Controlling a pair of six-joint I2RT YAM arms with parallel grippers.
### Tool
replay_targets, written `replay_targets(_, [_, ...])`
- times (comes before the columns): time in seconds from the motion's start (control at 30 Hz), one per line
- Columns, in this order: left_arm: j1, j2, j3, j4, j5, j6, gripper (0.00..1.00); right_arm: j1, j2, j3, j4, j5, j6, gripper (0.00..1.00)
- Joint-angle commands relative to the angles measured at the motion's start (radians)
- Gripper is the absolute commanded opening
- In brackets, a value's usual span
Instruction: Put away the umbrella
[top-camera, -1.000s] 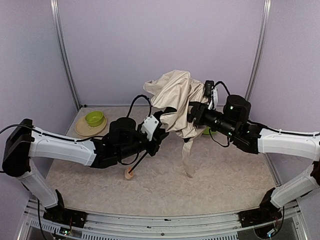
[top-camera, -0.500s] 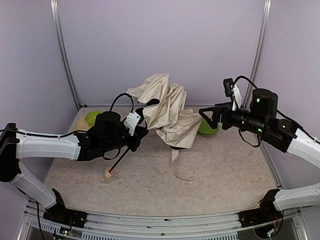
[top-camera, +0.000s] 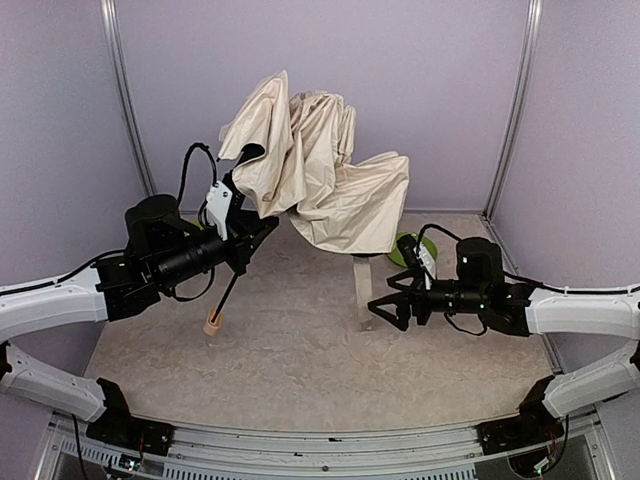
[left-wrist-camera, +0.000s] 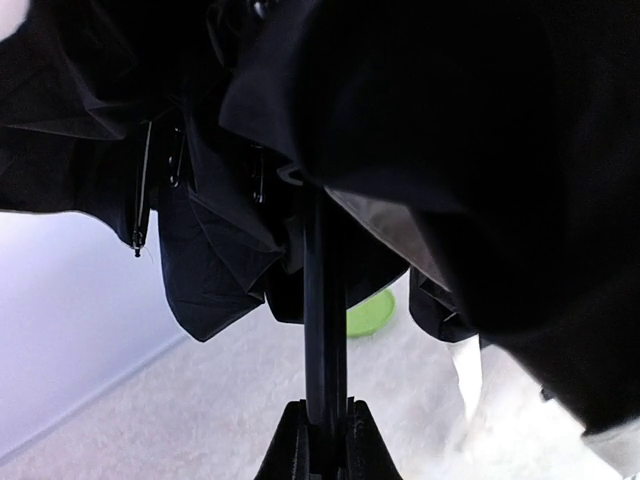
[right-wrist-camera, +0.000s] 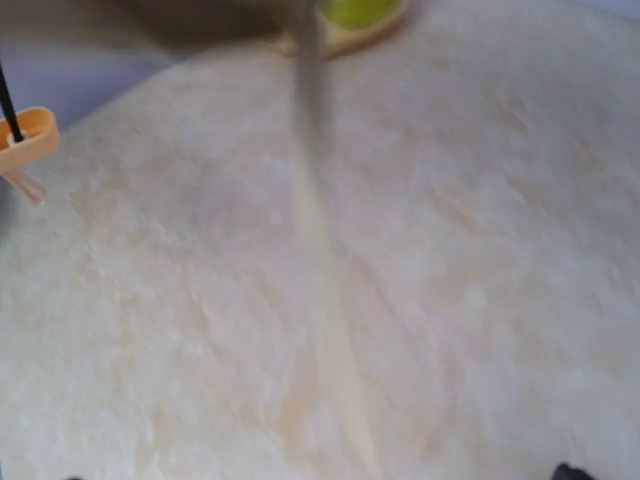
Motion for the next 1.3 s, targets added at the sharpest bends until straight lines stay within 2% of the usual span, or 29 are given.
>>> replay_targets(0.0, [-0.001, -0.062, 0.064, 0.088, 0.028, -0.027, 0.00, -0.003, 0.063, 0.014, 0.308, -0.105, 0.037, 1.00])
replay_targets(0.13, [-0.010, -0.081, 0.083, 0.085, 0.026, -0.032, 0.00, 0.043, 0.143, 0.036, 0.393, -0.060, 0.069, 1.00])
replay_targets(0.27, [-0.014, -0.095, 0.091, 0.078, 0.051, -0.014, 0.00, 0.055, 0.173, 0.037, 0.425, 0.005, 0.023, 0.94])
replay_targets(0.4, [-0.013, -0.108, 0.097, 0.065, 0.060, -0.001, 0.00, 0.054, 0.195, 0.069, 0.398, -0.006, -0.047, 0.67])
replay_targets(0.47, [-0.012, -0.110, 0.099, 0.066, 0.065, 0.000, 0.00, 0.053, 0.210, 0.098, 0.377, -0.057, -0.063, 0.50])
replay_targets(0.6, [0.016, -0.109, 0.100, 0.053, 0.044, -0.015, 0.00, 0.049, 0.185, 0.115, 0.319, -0.182, -0.110, 0.00])
replay_targets(0.83, [0.124, -0.049, 0.113, -0.044, -0.108, -0.032, 0.00, 0.049, -0.025, 0.189, -0.038, -0.417, -0.192, 0.00])
replay_targets(0.97, [0.134, 0.025, 0.123, -0.073, -0.133, -0.026, 0.00, 0.099, -0.083, 0.284, -0.189, -0.499, -0.209, 0.00])
replay_targets(1.13, [0.126, 0.112, 0.143, -0.133, -0.081, 0.018, 0.00, 0.168, -0.080, 0.421, -0.250, -0.602, -0.251, 0.00])
replay_targets(1.2, [0.095, 0.150, 0.156, -0.177, -0.060, 0.074, 0.00, 0.177, -0.063, 0.503, -0.226, -0.661, -0.249, 0.00])
replay_targets(1.27, [0.039, 0.187, 0.169, -0.222, -0.048, 0.154, 0.00, 0.178, -0.047, 0.589, -0.211, -0.633, -0.238, 0.00])
